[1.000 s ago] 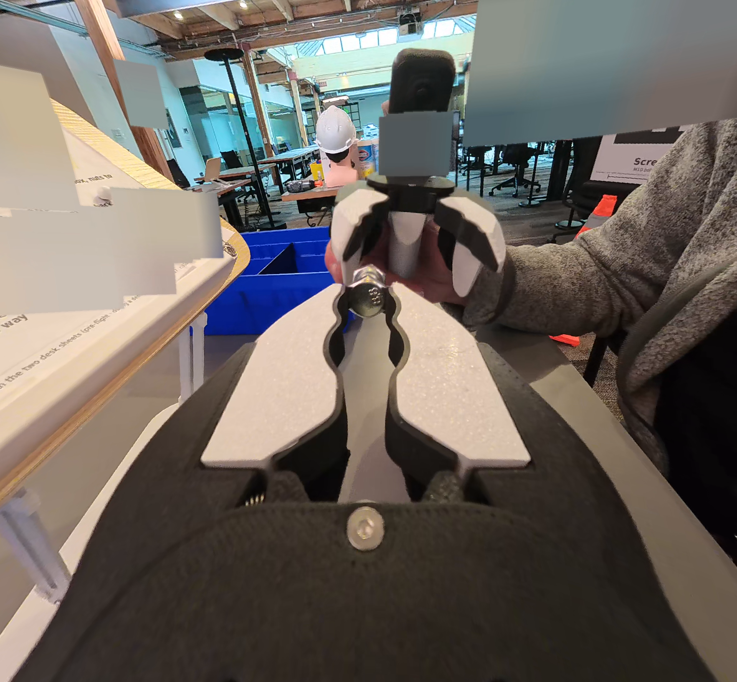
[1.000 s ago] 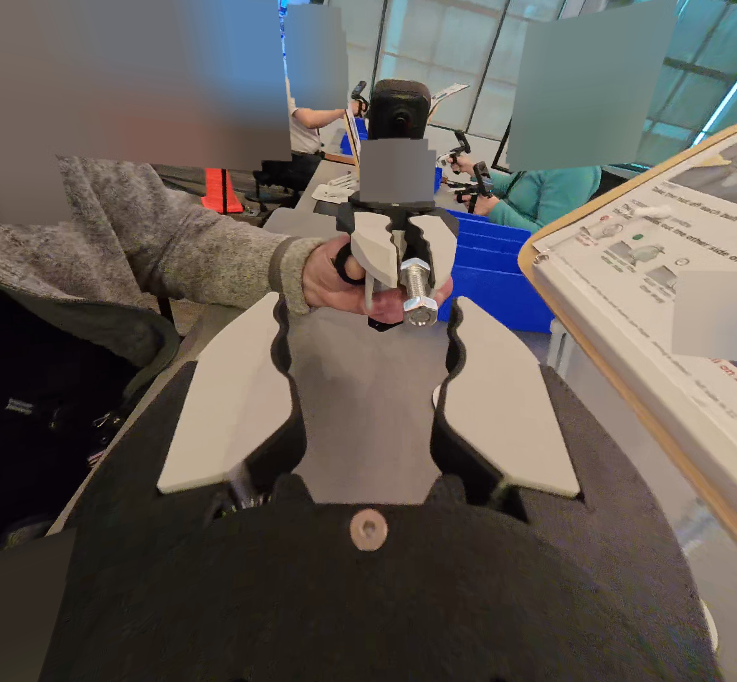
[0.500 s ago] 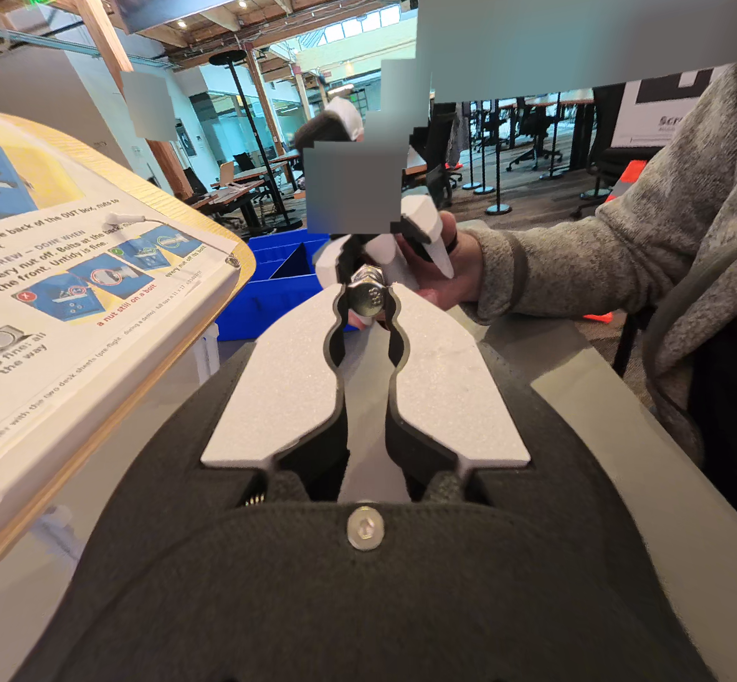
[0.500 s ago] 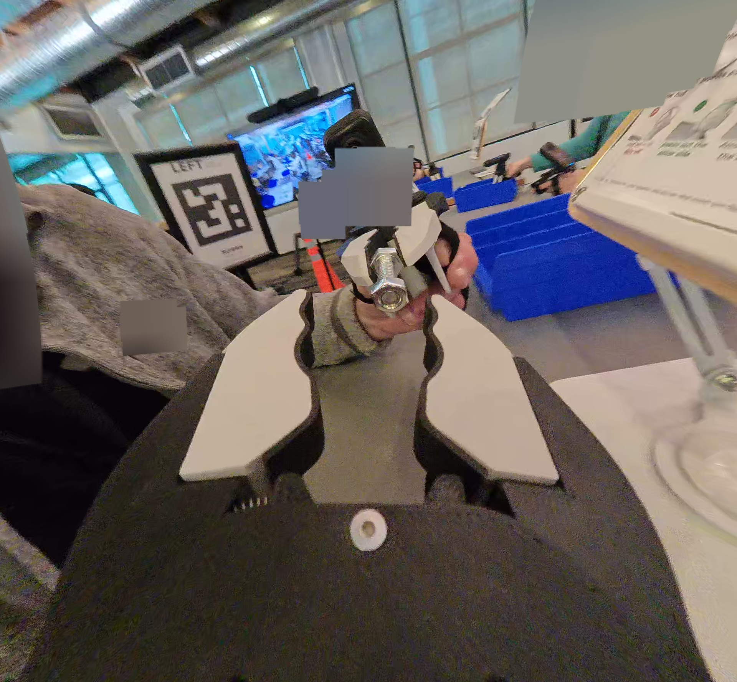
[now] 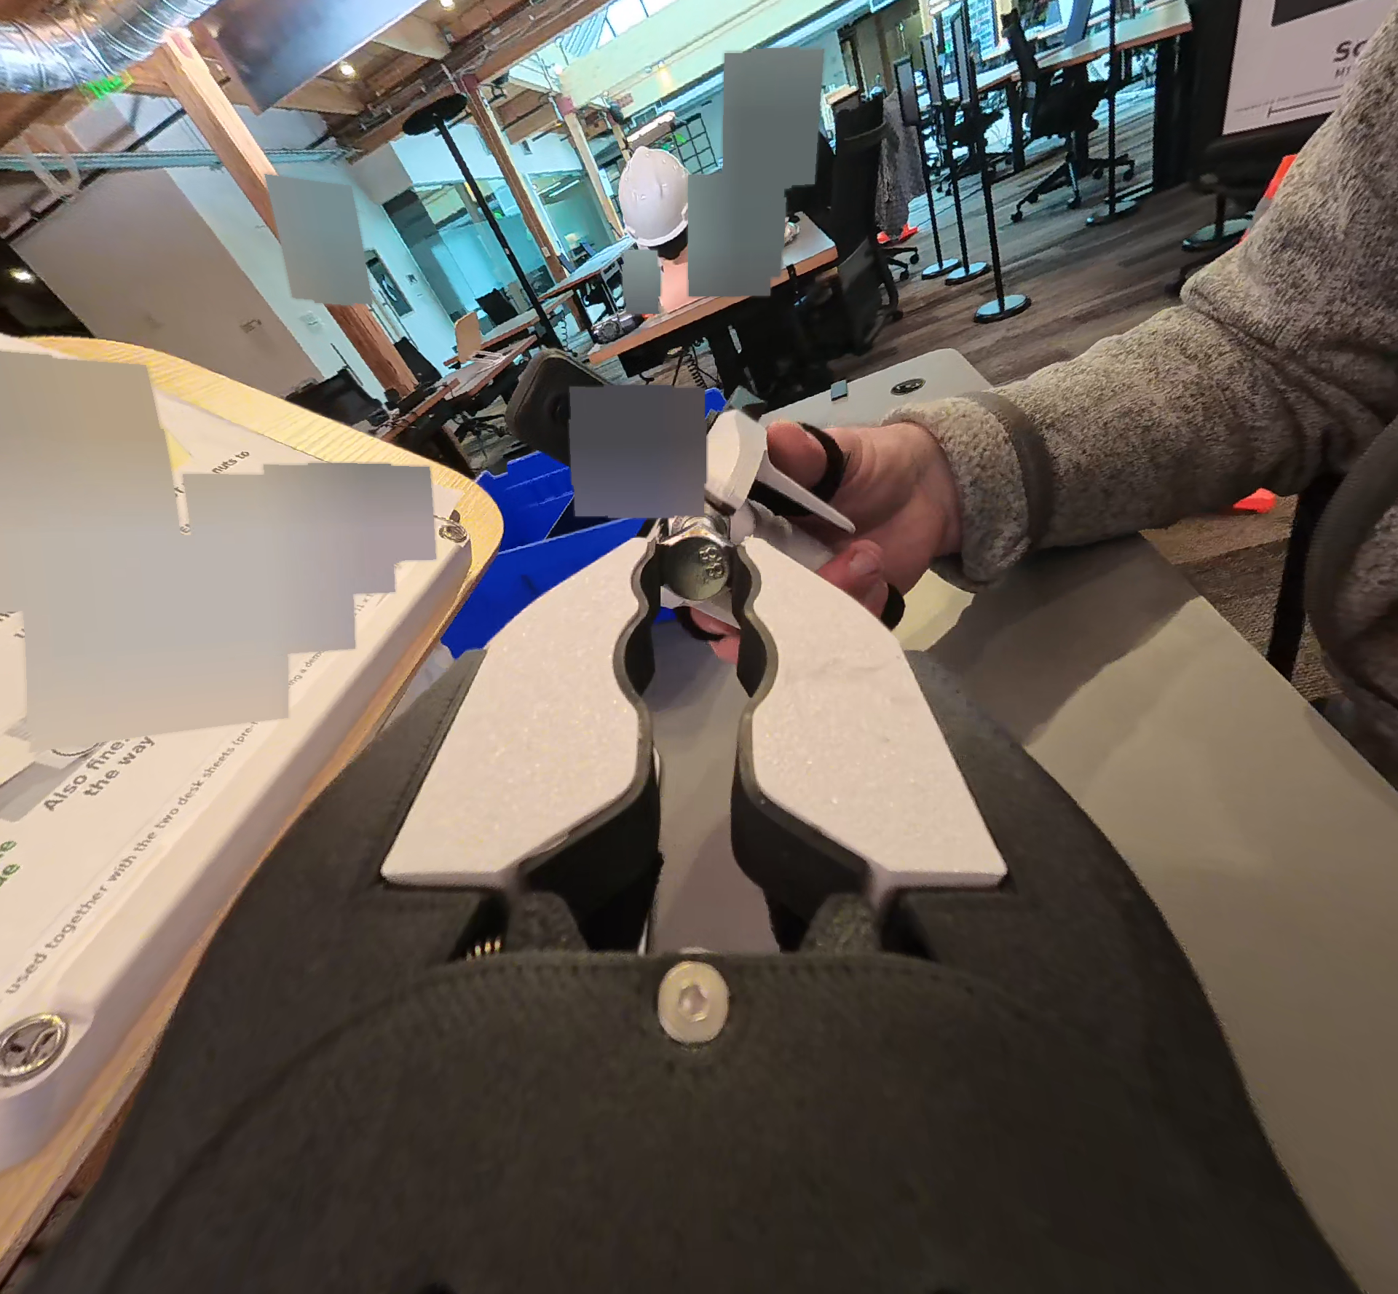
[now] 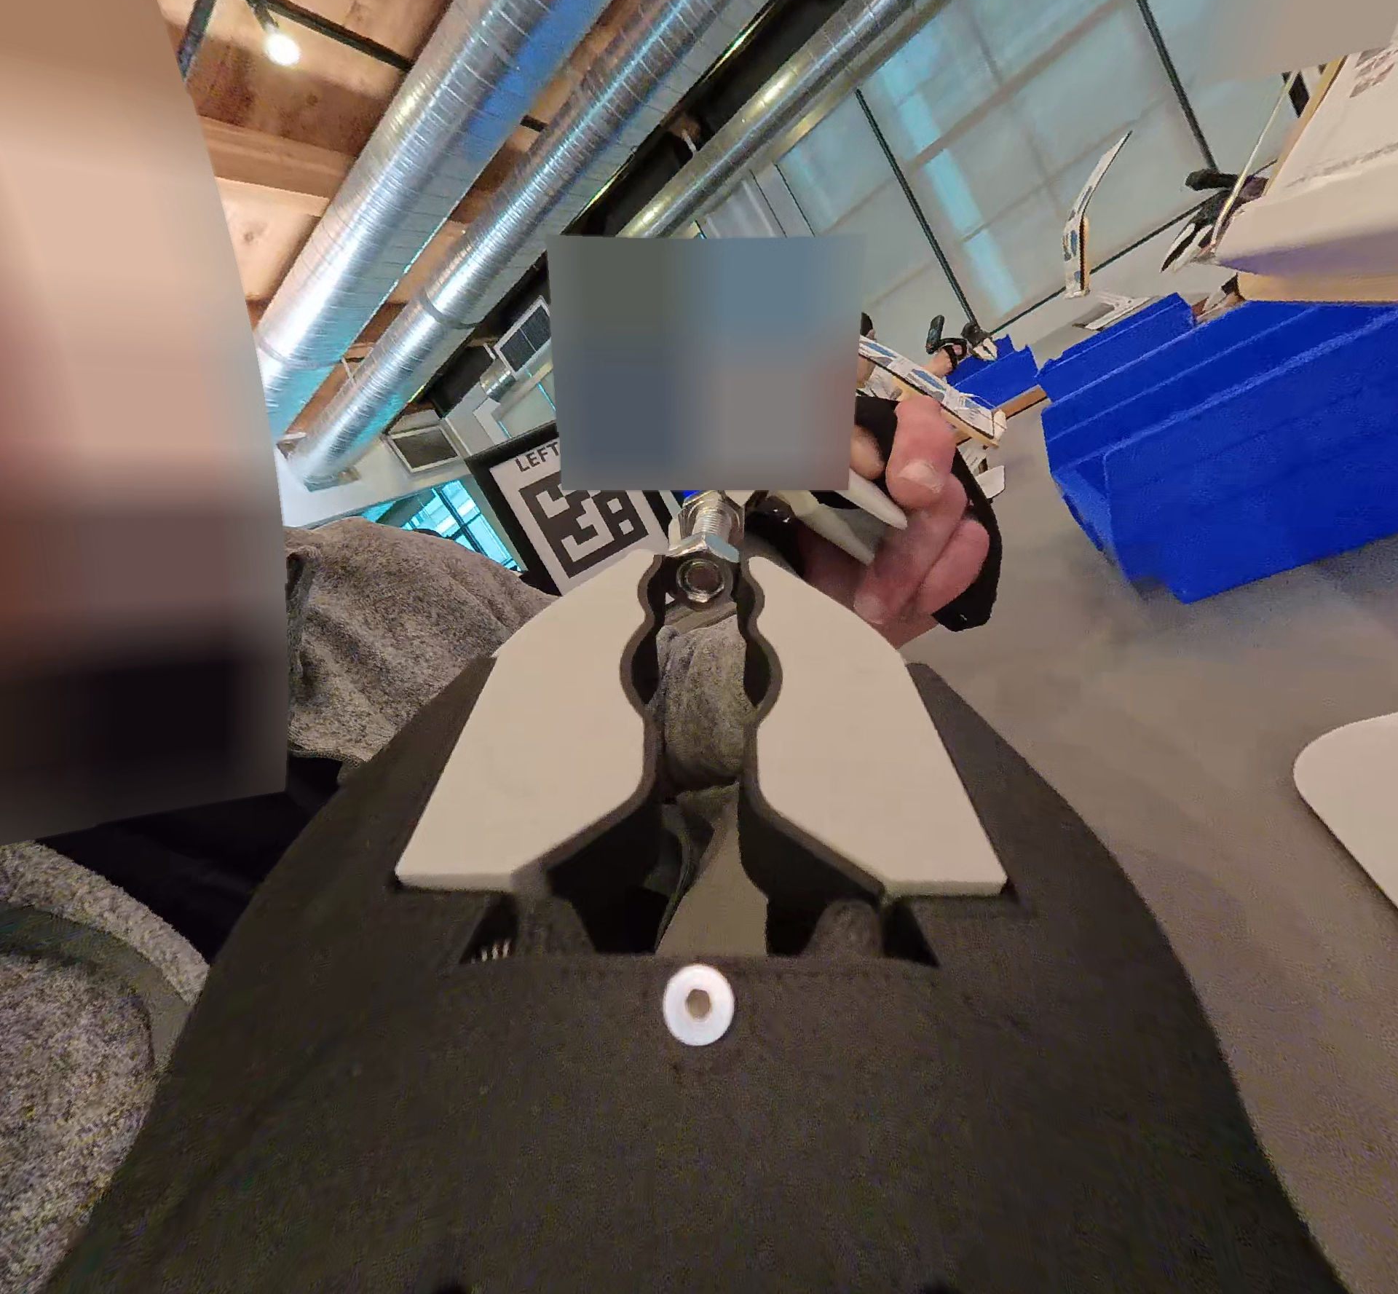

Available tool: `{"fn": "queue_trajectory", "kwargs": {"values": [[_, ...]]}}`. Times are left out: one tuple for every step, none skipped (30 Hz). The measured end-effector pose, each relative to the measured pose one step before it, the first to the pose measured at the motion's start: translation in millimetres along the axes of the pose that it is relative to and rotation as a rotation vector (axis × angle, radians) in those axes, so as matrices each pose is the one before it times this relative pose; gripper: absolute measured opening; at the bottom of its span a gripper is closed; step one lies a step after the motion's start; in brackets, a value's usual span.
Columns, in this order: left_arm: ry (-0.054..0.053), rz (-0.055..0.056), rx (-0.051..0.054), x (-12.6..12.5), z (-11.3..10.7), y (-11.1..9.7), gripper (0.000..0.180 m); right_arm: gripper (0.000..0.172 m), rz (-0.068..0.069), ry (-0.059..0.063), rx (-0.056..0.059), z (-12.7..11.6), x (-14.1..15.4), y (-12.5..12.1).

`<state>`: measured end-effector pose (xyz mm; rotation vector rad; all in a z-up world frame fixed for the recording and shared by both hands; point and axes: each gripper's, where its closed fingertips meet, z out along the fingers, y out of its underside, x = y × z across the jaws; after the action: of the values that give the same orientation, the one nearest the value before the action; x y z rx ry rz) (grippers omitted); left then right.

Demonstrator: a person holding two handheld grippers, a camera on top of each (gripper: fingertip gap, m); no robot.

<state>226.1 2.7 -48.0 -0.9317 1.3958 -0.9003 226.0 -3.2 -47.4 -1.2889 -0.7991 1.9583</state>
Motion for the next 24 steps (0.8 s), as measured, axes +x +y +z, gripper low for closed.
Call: {"fn": "queue_trajectory", "kwargs": {"values": [[-0.0034, 0.0061, -0.0062, -0.32, 0.04, 0.34, 0.017, 0.017, -0.0077, 0.0096, -0.0011, -0.24, 0.5, -0.2], [-0.0008, 0.0037, -0.0038, -0.28, -0.08, 0.45, 0.017, 0.017, -0.005, 0.0086, -0.0029, 0.16, 0.33, 0.28], [0.0016, -0.0045, 0.0017, -0.03, 0.03, 0.02, 0.017, 0.017, -0.0101, 0.0063, -0.0045, -0.04, 0.4, 0.33], [-0.0003, -0.0069, -0.0005, -0.48, 0.18, 0.67, 0.017, 0.018, -0.0184, 0.0124, -0.0037, -0.23, 0.62, 0.36], [0.0004, -0.012, 0.0001, -0.62, 0.23, 0.72, 0.017, 0.018, -0.0295, 0.0185, -0.0063, -0.5, 0.83, -0.5], [0.0092, -0.024, 0.0096, 0.18, 0.18, -0.5, 0.017, 0.017, -0.0469, 0.0202, -0.0109, 0.22, -0.08, -0.16], [0.0116, -0.0299, 0.0148, 0.06, 0.0, -0.94, 0.017, 0.017, -0.0554, 0.0244, -0.0151, 0.59, -1.04, -0.28], [0.0061, -0.0309, 0.0107, -0.82, -0.04, -0.24, 0.017, 0.017, -0.0682, 0.0366, -0.0159, -0.06, 0.07, -1.19], [0.0106, -0.0362, 0.013, -0.1, 0.38, -0.32, 0.017, 0.017, -0.0739, 0.0359, -0.0215, -0.67, 0.44, -1.06], [0.0209, -0.0497, 0.0197, 0.52, 0.56, -0.89, 0.017, 0.017, -0.0723, 0.0302, -0.0259, -1.04, 0.52, -0.47], [0.029, -0.0642, 0.0182, 0.09, 0.46, 0.03, 0.017, 0.018, -0.0783, 0.0374, -0.0306, -0.92, -0.04, 0.12], [0.0335, -0.0676, 0.0215, 0.12, 0.18, 0.0, 0.017, 0.018, -0.0756, 0.0389, -0.0329, -0.48, 0.0, 0.25], [0.0316, -0.0621, 0.0291, 0.25, -0.07, -0.89, 0.017, 0.018, -0.0724, 0.0329, -0.031, -0.25, -0.35, -0.1], [0.0256, -0.0486, 0.0248, 0.24, 0.02, -0.38, 0.017, 0.018, -0.0748, 0.0327, -0.0342, -0.29, -0.09, 0.16], [0.0198, -0.0371, 0.0126, 0.0, 0.31, 0.58, 0.017, 0.018, -0.0614, 0.0286, -0.0314, -0.7, 0.24, 0.08], [0.0157, -0.0259, 0.0114, -0.02, 0.17, -0.03, 0.017, 0.018, -0.0451, 0.0215, -0.0214, -0.61, 0.16, -0.21], [0.0126, -0.0162, 0.0125, 0.29, -0.04, -0.66, 0.017, 0.018, -0.0401, 0.0173, -0.0116, -0.17, -0.13, -0.12], [0.0106, -0.0118, 0.0069, 0.53, 0.17, -0.2, 0.017, 0.018, -0.0293, 0.0132, -0.0038, -0.34, -0.26, -0.54], [0.0116, -0.0116, 0.0025, 0.72, 0.1, 0.08, 0.017, 0.018, -0.0165, 0.0067, -0.0035, -0.21, -0.78, -0.6], [0.0039, -0.0071, 0.0024, -0.06, -0.26, -0.1, 0.017, 0.018, -0.0132, 0.007, -0.0087, 0.13, -0.4, 0.12], [0.0052, -0.0105, -0.0005, -0.17, -0.25, 0.54, 0.017, 0.018, -0.018, 0.0076, -0.0114, 0.06, -0.21, 0.36], [0.0112, -0.0162, 0.0026, 0.42, 0.09, 0.24, 0.017, 0.018, -0.0132, 0.0033, -0.0054, -0.2, -0.43, -0.33], [0.0084, -0.0141, 0.0065, 0.19, 0.0, -0.2, 0.017, 0.018, -0.0069, 0.0022, -0.0014, 0.09, -0.28, -0.45], [0.0067, -0.0163, 0.0056, -0.43, -0.05, -0.09, 0.017, 0.018, -0.0066, 0.0053, -0.0018, -0.29, 0.26, -0.24]]}}
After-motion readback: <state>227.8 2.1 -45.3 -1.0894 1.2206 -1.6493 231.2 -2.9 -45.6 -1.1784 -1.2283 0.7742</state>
